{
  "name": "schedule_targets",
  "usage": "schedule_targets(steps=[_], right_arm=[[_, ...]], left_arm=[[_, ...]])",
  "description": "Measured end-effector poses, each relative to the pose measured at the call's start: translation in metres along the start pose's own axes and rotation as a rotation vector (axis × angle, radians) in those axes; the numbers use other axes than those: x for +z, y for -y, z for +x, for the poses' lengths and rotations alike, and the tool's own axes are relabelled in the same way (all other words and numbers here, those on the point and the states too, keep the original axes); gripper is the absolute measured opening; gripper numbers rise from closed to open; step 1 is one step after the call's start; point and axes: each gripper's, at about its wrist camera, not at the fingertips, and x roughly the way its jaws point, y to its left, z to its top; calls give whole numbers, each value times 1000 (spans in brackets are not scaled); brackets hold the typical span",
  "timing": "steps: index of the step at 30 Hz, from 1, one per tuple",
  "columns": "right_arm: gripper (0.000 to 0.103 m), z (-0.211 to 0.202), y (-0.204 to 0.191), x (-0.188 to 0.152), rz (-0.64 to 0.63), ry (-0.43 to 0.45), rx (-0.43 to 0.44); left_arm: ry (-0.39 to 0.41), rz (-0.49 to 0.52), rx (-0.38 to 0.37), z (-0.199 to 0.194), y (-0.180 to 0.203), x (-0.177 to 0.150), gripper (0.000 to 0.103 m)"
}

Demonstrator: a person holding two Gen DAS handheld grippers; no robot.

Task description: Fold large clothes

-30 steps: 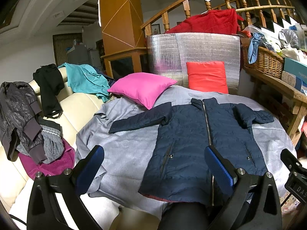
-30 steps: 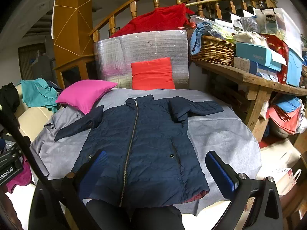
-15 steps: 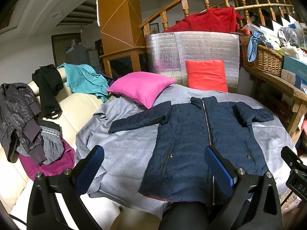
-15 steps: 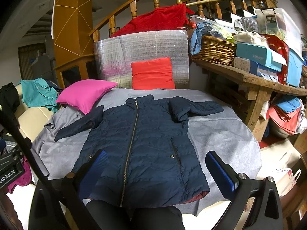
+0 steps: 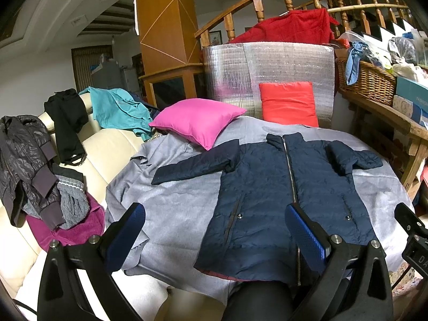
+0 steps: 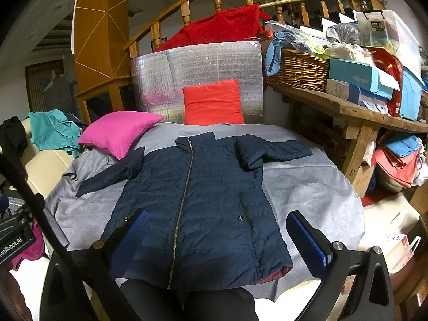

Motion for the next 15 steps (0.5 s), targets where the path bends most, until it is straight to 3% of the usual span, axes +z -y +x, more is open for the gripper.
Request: schedule_targets(steps=[15], right_arm=[[103,-2,6,4,18,9,-3]], left_arm=[[4,3,2,0,2,2,103]])
